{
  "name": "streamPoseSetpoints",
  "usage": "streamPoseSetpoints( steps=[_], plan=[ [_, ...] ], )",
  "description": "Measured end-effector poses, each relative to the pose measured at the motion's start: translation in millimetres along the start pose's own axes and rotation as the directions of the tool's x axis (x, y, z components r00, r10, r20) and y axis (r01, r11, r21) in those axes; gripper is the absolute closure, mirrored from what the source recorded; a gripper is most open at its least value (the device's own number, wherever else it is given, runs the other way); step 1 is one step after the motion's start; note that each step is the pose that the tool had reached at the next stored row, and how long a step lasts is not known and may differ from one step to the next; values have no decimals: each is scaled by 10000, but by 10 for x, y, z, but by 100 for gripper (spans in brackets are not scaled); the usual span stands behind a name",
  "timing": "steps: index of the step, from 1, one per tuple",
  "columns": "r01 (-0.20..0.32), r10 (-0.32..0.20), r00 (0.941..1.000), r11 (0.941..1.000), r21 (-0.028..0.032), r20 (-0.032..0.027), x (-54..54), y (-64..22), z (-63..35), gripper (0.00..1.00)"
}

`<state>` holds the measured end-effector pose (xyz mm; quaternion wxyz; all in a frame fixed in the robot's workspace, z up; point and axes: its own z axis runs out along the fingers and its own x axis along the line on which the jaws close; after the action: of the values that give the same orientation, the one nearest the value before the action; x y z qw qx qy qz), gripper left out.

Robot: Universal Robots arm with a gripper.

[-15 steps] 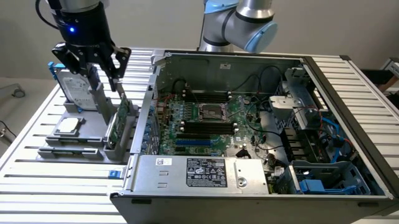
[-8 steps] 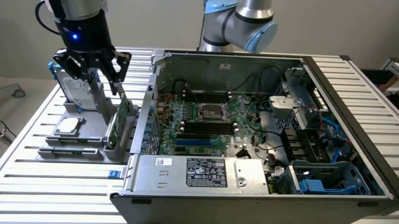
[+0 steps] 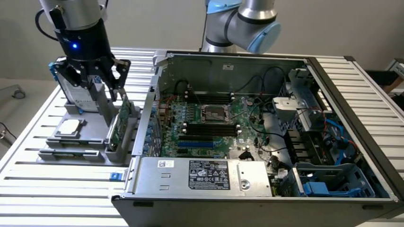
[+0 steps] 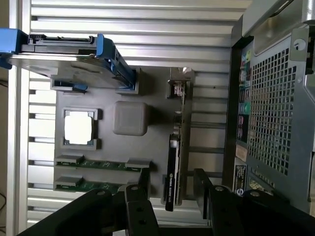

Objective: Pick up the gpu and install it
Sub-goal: 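Pick up the gpu and move the gpu toward the slot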

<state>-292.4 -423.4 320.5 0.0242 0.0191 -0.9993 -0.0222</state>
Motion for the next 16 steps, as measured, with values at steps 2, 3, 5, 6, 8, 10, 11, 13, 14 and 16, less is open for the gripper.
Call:
streamPoseSetpoints(
  steps=[2,3,5,6,8,10,11,13,14,16],
  plan=[
    [14,-14,10000,10000,3,25,10,-9,26,52],
    [21,-21,10000,10000,2,38,15,-14,40,52],
    [36,-36,10000,10000,4,61,22,-23,64,52],
    [42,-42,10000,10000,4,78,26,-28,76,52],
    [46,-46,9999,10000,7,124,32,-47,99,52],
    [49,-49,9998,10000,8,168,31,-65,125,52],
    [49,-49,9998,10000,9,185,31,-72,139,52],
    [50,-50,9998,10000,11,216,31,-84,169,52],
    [51,-51,9997,10000,12,229,30,-88,185,52],
    [51,-52,9997,10000,13,249,28,-91,222,52]
  ],
)
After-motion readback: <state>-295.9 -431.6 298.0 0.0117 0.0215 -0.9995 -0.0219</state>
